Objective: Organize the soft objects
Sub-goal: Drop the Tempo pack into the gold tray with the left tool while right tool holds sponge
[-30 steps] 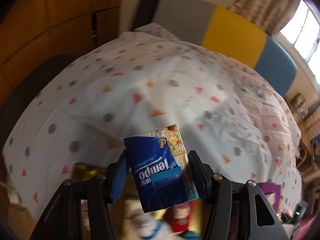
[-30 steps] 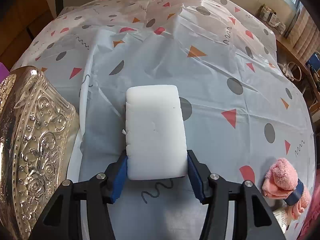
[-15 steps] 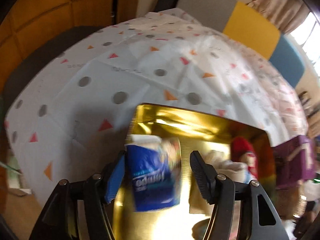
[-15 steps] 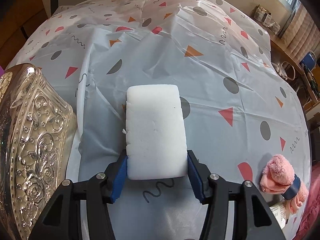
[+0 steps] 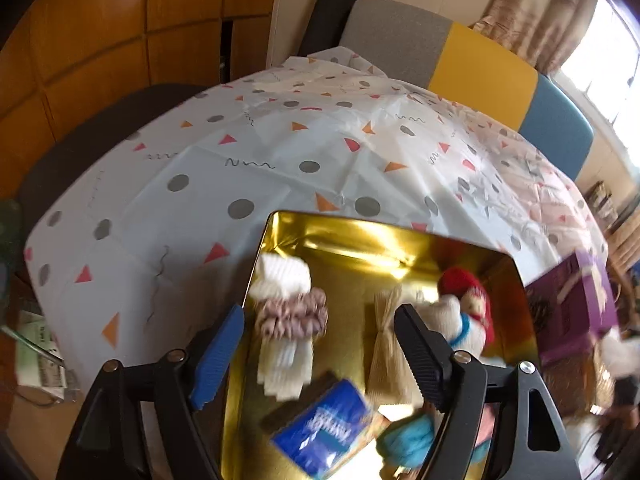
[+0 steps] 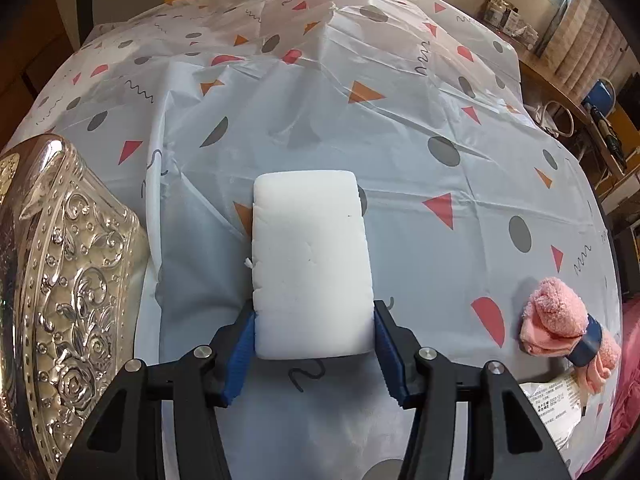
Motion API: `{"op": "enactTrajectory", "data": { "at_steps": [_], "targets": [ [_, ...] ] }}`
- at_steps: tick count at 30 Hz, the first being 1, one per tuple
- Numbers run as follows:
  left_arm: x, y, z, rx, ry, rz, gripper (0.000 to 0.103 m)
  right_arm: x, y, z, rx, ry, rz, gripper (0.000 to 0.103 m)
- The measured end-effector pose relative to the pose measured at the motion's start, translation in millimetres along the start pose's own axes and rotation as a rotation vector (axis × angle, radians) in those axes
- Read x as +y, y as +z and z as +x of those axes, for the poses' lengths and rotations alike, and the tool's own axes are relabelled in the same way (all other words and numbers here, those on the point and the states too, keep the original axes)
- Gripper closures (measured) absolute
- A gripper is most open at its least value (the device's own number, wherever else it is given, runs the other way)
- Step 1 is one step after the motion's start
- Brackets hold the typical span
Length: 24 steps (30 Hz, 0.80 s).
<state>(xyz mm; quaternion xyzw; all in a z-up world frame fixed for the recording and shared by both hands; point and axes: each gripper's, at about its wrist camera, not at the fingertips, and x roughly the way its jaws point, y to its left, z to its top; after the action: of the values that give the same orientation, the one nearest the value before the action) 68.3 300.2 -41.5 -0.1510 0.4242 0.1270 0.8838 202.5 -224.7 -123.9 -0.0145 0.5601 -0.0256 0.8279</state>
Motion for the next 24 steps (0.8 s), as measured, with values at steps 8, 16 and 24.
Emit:
{"op": "enactTrajectory", "data": {
  "at_steps": [8, 16, 24],
  "targets": [
    [-13.3, -44.7, -24.2, -0.040, 0.048, 0.110, 0.023, -27.1, 2.1, -42.3, -0.099, -0.023, 0.123, 0.050],
    [-12.0, -58.1, -37.6, -0.061, 0.065, 0.082, 0.023, -14.9, 16.2, -164.0, -0.371, 0.046, 0.065, 0.050],
    [5.3, -56.2, -57.4, -0.121, 0.114, 0.023, 0.020, 122.8, -20.0, -237.1, -0.472, 0.285, -0.297, 0.049]
  ]
}}
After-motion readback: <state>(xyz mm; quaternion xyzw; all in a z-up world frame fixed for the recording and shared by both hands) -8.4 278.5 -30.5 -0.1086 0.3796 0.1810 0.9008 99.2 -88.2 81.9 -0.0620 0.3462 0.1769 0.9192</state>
